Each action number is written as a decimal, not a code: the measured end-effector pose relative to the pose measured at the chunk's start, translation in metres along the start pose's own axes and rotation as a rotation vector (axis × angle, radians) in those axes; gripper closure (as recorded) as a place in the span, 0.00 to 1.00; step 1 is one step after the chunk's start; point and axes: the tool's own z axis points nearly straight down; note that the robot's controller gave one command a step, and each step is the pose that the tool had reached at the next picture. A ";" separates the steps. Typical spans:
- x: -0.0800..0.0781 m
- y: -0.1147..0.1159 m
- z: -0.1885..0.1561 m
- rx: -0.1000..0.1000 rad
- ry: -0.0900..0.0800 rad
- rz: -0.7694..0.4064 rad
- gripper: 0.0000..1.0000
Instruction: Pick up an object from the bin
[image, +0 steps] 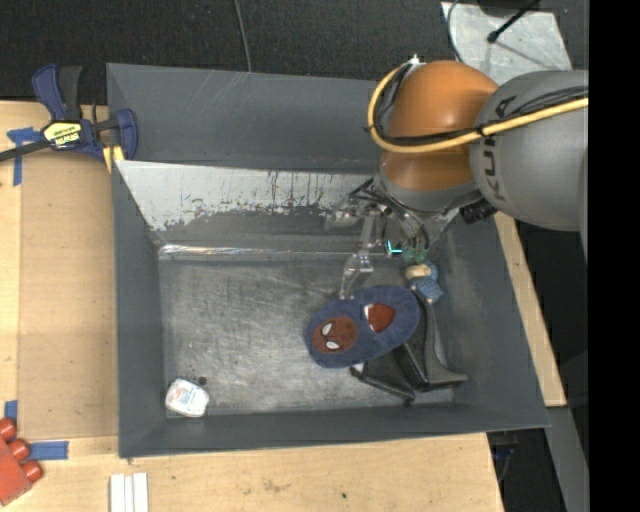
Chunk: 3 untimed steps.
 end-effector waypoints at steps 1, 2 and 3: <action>0.052 -0.042 0.077 -0.010 -0.027 -0.165 0.00; 0.058 -0.044 0.075 -0.008 0.009 -0.172 1.00; 0.054 -0.039 -0.111 0.003 -0.018 -0.263 1.00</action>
Offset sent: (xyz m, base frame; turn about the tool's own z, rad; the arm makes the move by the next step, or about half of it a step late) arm -0.0599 -0.0481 -0.0850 -0.1697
